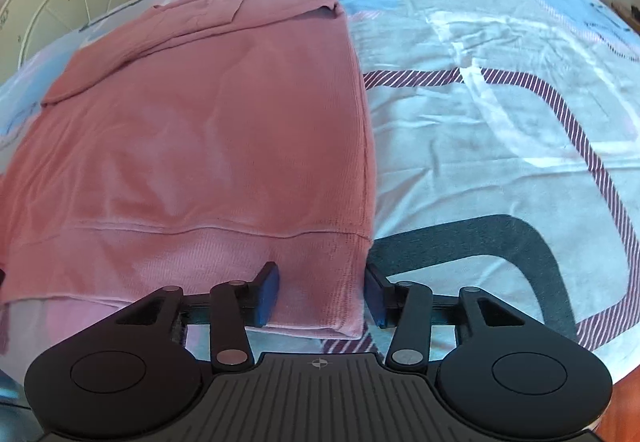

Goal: Fold small clothes
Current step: 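Close both tools on the sweatshirt hem, one at each hem corner, then lift the hem with both tools and fold it over toward the collar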

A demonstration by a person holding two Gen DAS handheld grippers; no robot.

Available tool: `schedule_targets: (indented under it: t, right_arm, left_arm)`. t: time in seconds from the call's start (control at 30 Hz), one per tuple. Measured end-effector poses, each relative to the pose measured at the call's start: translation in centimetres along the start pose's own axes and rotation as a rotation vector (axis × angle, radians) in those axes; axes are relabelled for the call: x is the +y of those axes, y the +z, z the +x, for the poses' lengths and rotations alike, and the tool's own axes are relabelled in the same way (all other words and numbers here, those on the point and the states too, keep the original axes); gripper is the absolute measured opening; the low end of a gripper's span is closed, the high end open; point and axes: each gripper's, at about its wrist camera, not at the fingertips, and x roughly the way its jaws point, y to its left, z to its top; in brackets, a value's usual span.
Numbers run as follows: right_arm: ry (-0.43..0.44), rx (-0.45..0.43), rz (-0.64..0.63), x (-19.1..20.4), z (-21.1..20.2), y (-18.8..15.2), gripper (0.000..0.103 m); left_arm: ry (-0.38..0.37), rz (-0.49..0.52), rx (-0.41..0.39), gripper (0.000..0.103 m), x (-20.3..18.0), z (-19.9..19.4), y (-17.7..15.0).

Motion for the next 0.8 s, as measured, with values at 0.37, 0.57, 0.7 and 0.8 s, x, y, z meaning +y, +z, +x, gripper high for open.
schedule_targets:
  t: [0.37, 0.57, 0.7, 0.8]
  right_arm:
    - [0.197, -0.022, 0.101, -0.4, -1.9, 2.1, 0.011]
    - [0.296, -0.129, 0.146, -0.4, -2.5, 8.3, 0.011]
    - [0.325, -0.201, 0.151, -0.1, -1.5, 14.4, 0.011]
    - [0.333, -0.242, 0.163, 0.1, 0.5, 19.1, 0.011]
  left_arm:
    - [-0.099, -0.027, -0.099, 0.007, -1.0, -1.9, 3.7]
    - [-0.121, -0.024, -0.205, 0.007, -2.3, -1.7, 9.7]
    - [-0.108, -0.044, -0.279, 0.007, -3.0, -0.4, 14.7]
    - [-0.087, -0.060, -0.331, 0.007, -3.5, 1.1, 19.0]
